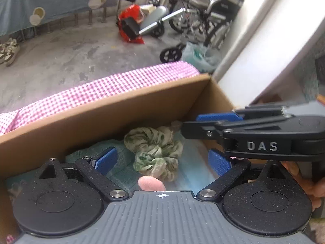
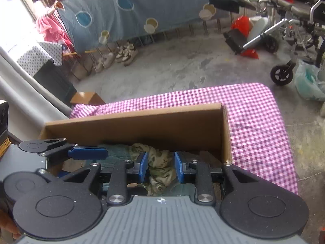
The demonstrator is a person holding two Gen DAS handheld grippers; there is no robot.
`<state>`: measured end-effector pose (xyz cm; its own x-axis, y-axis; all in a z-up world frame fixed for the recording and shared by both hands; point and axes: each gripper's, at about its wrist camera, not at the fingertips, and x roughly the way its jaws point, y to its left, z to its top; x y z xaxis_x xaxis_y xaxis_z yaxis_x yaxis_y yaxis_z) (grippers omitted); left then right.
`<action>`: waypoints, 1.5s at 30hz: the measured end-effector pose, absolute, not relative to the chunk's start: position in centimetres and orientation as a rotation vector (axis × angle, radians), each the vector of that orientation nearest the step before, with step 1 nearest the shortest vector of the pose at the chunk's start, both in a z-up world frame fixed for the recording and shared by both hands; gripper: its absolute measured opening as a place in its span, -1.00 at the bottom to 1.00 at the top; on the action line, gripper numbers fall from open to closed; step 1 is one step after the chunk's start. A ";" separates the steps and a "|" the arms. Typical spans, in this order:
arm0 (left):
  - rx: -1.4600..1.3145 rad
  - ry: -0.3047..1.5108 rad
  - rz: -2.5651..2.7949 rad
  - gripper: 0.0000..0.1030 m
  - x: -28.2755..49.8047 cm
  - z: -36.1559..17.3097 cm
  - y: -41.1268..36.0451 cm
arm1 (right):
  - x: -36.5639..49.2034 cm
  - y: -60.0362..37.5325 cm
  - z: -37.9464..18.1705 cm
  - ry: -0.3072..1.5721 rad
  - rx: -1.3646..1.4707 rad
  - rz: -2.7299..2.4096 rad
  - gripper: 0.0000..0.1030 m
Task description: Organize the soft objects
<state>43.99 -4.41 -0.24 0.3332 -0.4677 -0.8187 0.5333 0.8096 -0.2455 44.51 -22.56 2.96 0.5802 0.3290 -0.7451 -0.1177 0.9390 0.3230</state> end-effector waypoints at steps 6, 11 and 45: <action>0.005 0.969 -0.641 0.93 41.3 3.6 -2.4 | 39.1 -23.8 7.5 0.819 0.301 0.285 -0.24; -0.018 0.847 -0.658 0.99 36.4 8.0 0.4 | 32.2 -24.6 11.6 0.683 0.341 0.328 0.21; 0.127 0.670 -0.088 0.99 15.0 4.3 7.5 | 15.8 -15.2 7.2 0.539 0.082 -0.010 1.00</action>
